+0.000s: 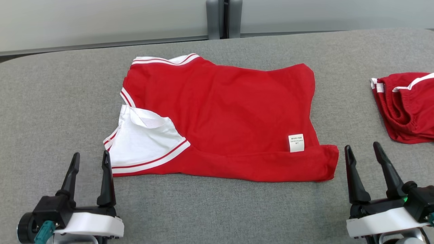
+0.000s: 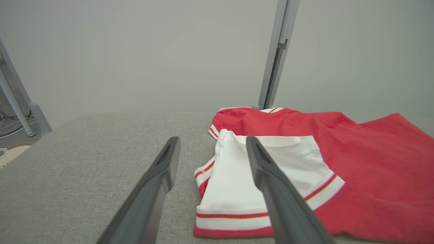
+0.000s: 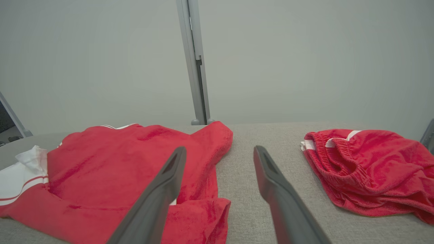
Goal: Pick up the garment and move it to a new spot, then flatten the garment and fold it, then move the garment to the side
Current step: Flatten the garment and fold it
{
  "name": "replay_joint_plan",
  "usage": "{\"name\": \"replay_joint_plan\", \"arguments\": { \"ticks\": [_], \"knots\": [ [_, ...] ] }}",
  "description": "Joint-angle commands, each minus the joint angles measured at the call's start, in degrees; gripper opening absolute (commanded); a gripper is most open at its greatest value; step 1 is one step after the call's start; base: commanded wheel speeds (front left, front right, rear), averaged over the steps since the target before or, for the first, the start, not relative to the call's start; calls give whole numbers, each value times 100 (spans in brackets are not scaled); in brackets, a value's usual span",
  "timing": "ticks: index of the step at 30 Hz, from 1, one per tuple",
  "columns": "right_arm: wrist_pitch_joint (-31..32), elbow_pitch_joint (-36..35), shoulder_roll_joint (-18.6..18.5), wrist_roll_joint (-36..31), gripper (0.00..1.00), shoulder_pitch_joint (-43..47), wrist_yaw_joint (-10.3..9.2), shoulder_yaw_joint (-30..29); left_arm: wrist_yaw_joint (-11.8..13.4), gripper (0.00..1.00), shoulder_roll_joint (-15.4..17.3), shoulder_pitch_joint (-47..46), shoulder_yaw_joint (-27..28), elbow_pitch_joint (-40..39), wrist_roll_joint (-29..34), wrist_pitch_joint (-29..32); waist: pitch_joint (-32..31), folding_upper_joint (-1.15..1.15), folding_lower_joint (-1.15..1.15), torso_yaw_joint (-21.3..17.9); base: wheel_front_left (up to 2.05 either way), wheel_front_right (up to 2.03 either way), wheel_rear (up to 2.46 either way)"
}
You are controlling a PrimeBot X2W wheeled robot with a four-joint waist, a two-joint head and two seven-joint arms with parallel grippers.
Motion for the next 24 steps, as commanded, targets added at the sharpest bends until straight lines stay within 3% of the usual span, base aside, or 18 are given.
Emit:
{"name": "replay_joint_plan", "arguments": {
  "ticks": [1, 12, 17, 24],
  "knots": [
    [33, -22, 8, -18, 100, 45, -2, -7, 31, 100, -1, 49, -4, -15, 25, -24, -51, 0, 0, 11, 0, 0, 0],
    [144, -64, -31, 74, 100, 85, -2, 4, -38, 100, -3, 29, -54, 281, -59, -26, -100, 0, 0, -20, 0, 0, 0],
    [258, 118, 6, 129, 100, 58, -2, 69, -203, 100, -3, -164, -188, 722, -164, 174, -2, 0, 0, 10, 0, 0, 0],
    [267, 1091, -28, 362, 100, -228, -2, 330, -530, 100, -51, -750, -207, 1908, -502, 239, 254, 0, 0, 31, 0, 0, 0]
  ]
}}
